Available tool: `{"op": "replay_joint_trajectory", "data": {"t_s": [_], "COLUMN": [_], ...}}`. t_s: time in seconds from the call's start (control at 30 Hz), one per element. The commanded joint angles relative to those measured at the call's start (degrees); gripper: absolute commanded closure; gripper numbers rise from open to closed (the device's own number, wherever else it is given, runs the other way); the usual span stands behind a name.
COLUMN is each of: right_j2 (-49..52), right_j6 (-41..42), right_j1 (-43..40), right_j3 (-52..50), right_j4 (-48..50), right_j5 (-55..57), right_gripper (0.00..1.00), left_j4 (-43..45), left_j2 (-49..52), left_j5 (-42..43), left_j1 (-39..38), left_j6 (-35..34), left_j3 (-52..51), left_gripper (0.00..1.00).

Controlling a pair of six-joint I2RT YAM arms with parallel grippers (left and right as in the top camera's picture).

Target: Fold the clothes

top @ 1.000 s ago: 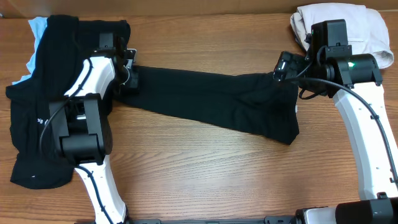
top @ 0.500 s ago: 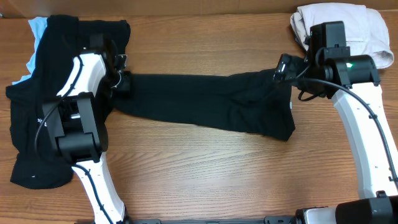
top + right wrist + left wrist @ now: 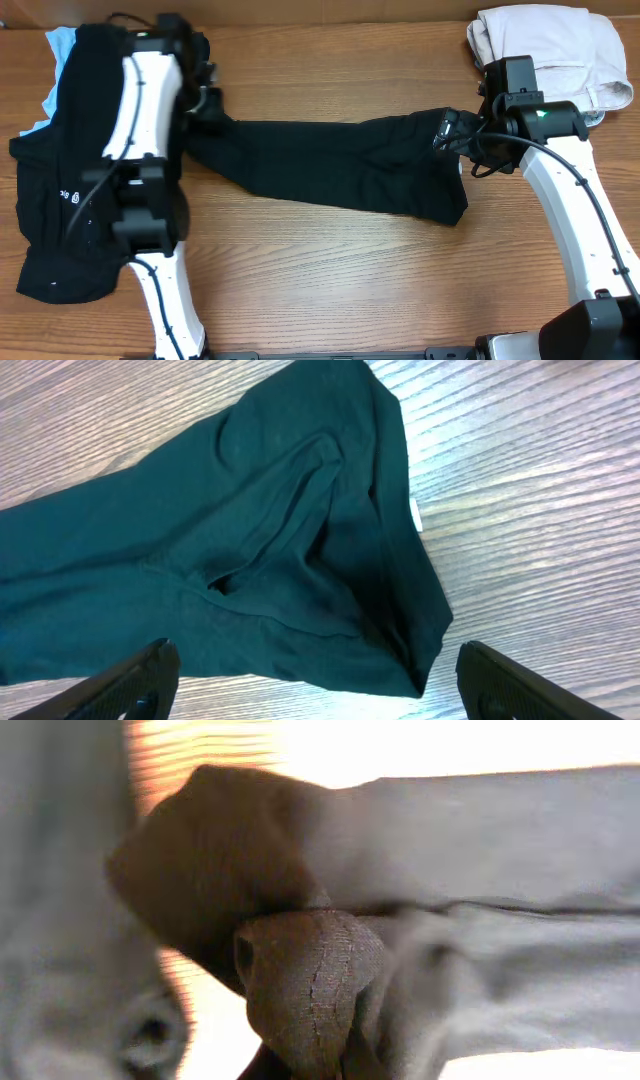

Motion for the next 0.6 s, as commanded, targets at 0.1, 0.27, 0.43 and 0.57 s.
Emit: {"op": "replay_joint_trajectory", "data": {"t_s": [0.1,0.27,0.43,0.57], "right_j2": [0.0,0.0,0.0,0.0], "right_j6": [1.0,1.0,1.1,1.0], "right_j1": [0.2,0.2,0.2,0.2], "right_j3": [-0.2,-0.2,-0.2,-0.2], "right_j4": [1.2,1.3,1.8,2.0], "right_j5": [0.4,1.1,1.9,1.9], "right_gripper": [0.08,0.08,0.08,0.08], "left_j4": [0.3,1.3,3.7,4.7], "left_j2": [-0.4,-0.4,-0.3,-0.1], "left_j5": [0.4,0.4,0.2,0.2], "left_j1": [-11.2,-17.7,-22.7,-25.1], "left_j6": [-1.9,-4.4,-7.6,-9.7], "left_j3": [1.0,0.9,0.9,0.9], "left_gripper": [0.96,0.96,0.96,0.96]}}
